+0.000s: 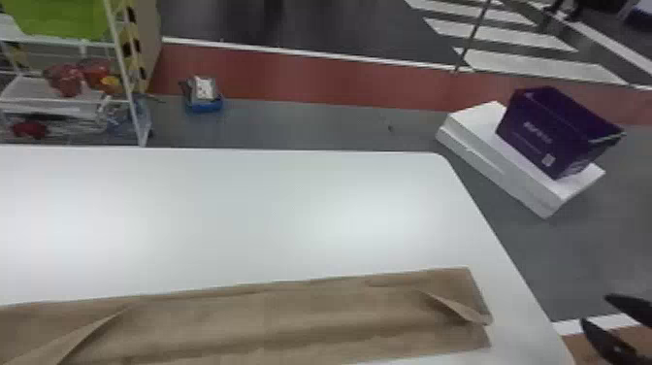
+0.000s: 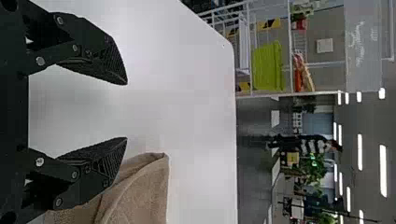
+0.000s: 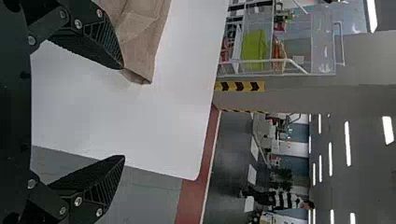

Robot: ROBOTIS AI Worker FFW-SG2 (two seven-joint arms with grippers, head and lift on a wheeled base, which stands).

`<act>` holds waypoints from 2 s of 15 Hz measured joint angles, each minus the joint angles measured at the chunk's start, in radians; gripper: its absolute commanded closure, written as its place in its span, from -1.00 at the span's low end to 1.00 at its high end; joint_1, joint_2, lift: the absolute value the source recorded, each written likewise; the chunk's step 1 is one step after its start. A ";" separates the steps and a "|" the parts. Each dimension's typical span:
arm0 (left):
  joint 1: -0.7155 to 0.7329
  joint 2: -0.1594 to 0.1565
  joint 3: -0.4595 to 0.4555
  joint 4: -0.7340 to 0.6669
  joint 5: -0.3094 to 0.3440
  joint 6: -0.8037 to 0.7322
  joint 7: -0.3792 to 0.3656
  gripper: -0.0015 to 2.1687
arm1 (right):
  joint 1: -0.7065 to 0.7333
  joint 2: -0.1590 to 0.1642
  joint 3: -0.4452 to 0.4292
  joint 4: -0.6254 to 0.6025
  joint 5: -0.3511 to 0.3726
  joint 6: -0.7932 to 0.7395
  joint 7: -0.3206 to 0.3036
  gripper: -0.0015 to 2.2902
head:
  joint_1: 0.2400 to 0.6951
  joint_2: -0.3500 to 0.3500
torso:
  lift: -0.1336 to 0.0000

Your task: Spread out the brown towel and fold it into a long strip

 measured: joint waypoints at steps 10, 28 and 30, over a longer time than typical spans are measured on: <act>-0.076 0.000 0.120 -0.296 0.137 0.885 -0.101 -0.48 | -0.100 0.086 0.002 -0.148 0.005 0.493 -0.036 -0.75 | 1.00 -0.78 | -0.84; -0.085 0.000 0.104 -0.386 0.083 0.975 -0.097 -0.48 | -0.247 0.180 0.418 -0.519 0.508 0.475 0.131 -0.64 | 1.00 0.38 | -0.84; -0.084 0.000 0.093 -0.402 0.056 1.004 -0.090 -0.48 | -0.253 0.138 0.445 -0.499 0.528 0.444 0.137 -0.64 | 1.00 0.42 | -0.84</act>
